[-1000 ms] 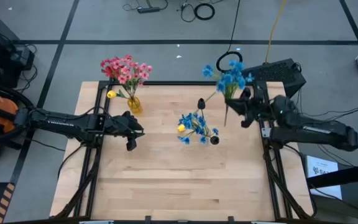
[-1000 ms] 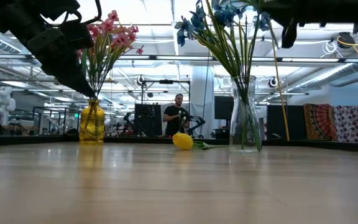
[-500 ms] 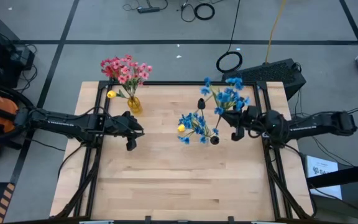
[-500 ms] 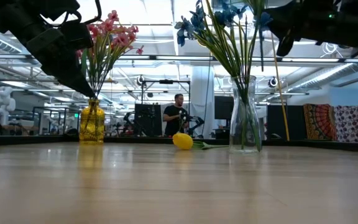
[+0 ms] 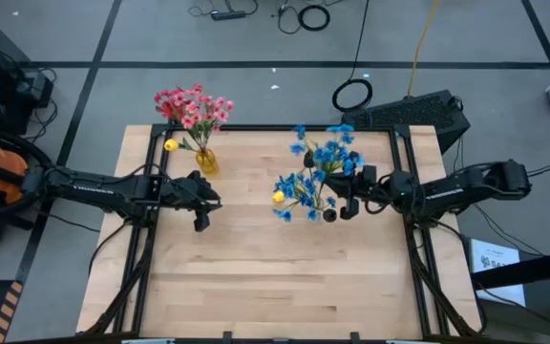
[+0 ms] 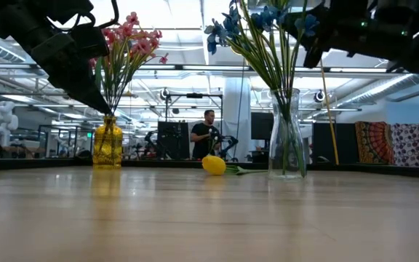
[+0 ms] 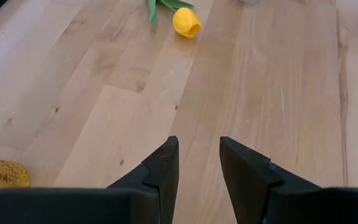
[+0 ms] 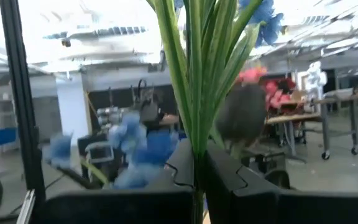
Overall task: Sort flowers into vase by color
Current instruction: Put the blue flowers into the transparent vase
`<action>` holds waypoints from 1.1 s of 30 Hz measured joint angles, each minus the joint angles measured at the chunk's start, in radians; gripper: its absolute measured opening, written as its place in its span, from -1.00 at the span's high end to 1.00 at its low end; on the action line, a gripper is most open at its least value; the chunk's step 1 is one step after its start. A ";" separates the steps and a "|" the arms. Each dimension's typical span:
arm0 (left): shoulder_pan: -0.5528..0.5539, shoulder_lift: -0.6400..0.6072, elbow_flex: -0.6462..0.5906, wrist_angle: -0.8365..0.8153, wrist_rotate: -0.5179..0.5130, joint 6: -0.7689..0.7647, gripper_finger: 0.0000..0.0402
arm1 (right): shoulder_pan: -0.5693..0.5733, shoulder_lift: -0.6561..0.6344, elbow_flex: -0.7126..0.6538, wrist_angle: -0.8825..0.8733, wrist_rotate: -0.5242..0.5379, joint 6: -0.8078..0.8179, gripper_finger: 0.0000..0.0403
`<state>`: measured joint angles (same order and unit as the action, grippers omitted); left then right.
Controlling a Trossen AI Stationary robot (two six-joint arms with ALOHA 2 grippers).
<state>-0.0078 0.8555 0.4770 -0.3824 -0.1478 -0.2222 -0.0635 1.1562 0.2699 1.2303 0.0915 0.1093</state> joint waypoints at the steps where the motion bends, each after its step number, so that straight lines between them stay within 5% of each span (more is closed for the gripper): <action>1: 0.000 0.000 0.000 0.000 0.000 0.000 0.39 | 0.000 0.013 0.000 -0.001 -0.008 0.003 0.99; 17: 0.000 0.000 0.000 0.000 0.001 -0.004 0.39 | 0.000 0.063 -0.002 -0.137 -0.043 0.006 0.99; 33: 0.000 0.000 0.000 0.000 0.001 -0.006 0.39 | 0.000 0.041 -0.071 -0.067 -0.124 -0.026 0.99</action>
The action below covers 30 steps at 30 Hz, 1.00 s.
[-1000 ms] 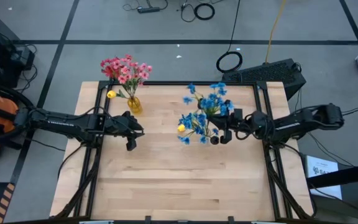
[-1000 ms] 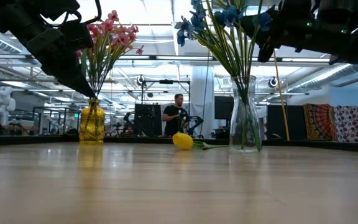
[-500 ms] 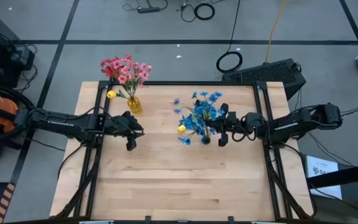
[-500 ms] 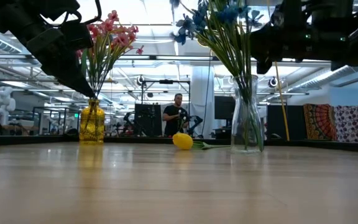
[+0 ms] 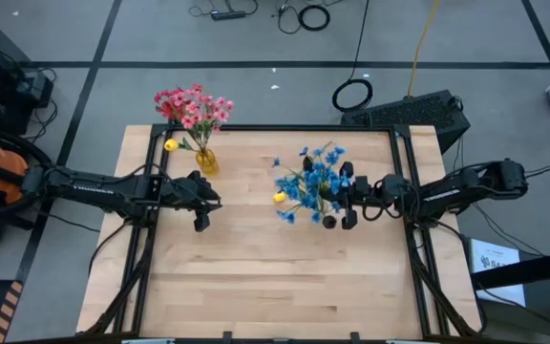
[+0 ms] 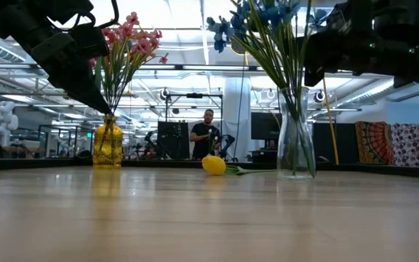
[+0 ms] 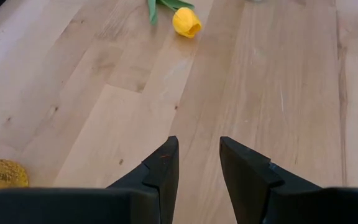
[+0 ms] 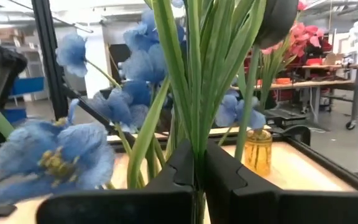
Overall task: Sort flowers into vase by color
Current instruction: Put the blue flowers into the transparent vase
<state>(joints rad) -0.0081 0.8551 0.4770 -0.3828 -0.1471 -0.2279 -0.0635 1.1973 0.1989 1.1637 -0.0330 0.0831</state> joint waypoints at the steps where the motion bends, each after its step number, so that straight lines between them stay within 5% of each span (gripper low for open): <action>1: 0.000 0.000 0.000 0.000 0.000 0.000 0.39 | 0.000 0.000 0.000 0.001 0.000 -0.016 0.99; 30: 0.000 0.000 0.000 0.001 0.000 -0.001 0.39 | 0.000 0.000 -0.001 -0.095 0.005 0.028 0.96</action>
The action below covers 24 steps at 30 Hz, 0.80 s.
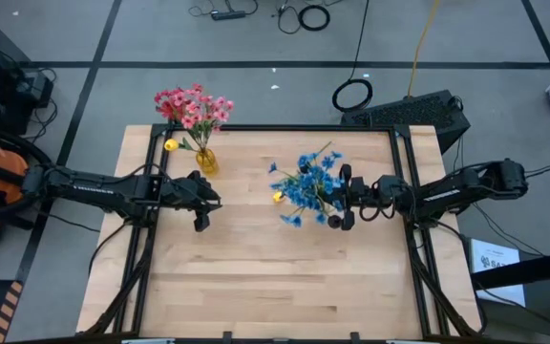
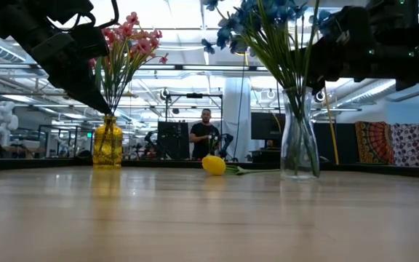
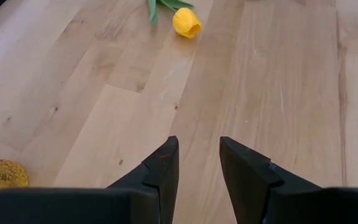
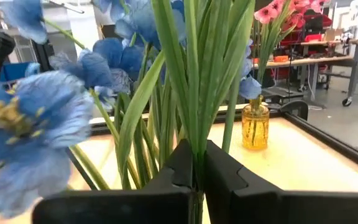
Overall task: Sort flowers into vase by color
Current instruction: Put the blue flowers into the transparent vase
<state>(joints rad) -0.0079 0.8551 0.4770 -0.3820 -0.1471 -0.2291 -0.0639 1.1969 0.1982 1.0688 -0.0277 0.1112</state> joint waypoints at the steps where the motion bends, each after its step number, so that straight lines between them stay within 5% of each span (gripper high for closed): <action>1: 0.000 0.000 0.000 0.000 0.000 0.000 0.39 | 0.000 0.000 0.000 0.001 0.000 0.009 0.94; 15: 0.000 0.000 0.000 0.000 0.000 0.000 0.39 | 0.000 -0.069 0.000 -0.014 0.007 -0.023 0.49; 24: 0.000 0.000 0.000 0.000 0.000 0.000 0.39 | -0.002 -0.261 0.000 -0.358 0.029 0.059 0.48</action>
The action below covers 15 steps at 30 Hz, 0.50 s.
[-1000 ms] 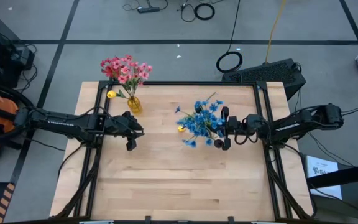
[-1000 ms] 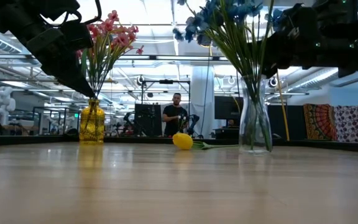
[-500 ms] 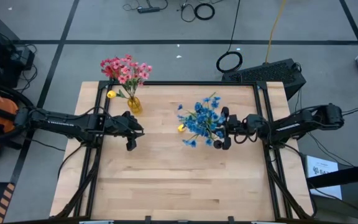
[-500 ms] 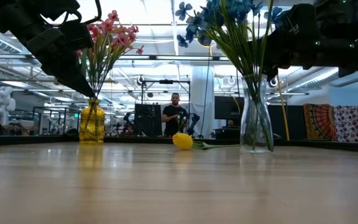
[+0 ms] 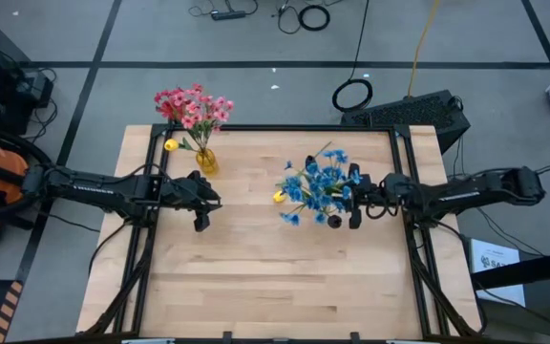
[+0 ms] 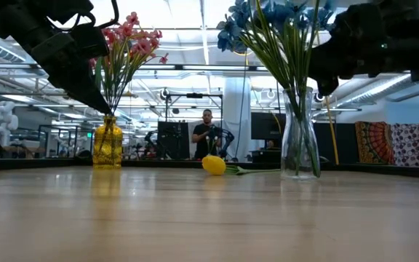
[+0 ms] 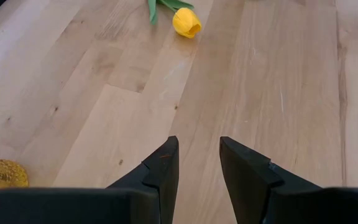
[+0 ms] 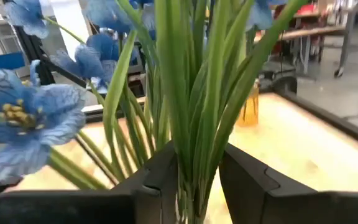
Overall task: Sort flowers into vase by color
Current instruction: Put the blue flowers into the transparent vase
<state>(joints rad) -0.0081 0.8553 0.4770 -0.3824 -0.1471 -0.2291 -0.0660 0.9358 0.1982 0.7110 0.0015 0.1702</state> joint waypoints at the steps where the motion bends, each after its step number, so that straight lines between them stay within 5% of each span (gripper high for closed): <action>1: 0.000 0.000 0.000 0.000 0.000 0.000 0.39 | 0.000 -0.020 0.000 -0.024 -0.001 0.012 0.48; 8: 0.000 0.000 0.000 0.000 0.000 0.005 0.39 | 0.001 -0.098 0.015 -0.148 -0.007 0.054 0.48; 15: 0.000 0.000 0.000 0.000 0.000 0.009 0.39 | 0.001 -0.102 0.202 -0.602 -0.007 0.008 0.48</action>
<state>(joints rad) -0.0079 0.8555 0.4771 -0.3824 -0.1471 -0.2203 -0.0654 0.8333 0.4006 0.1088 -0.0059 0.1786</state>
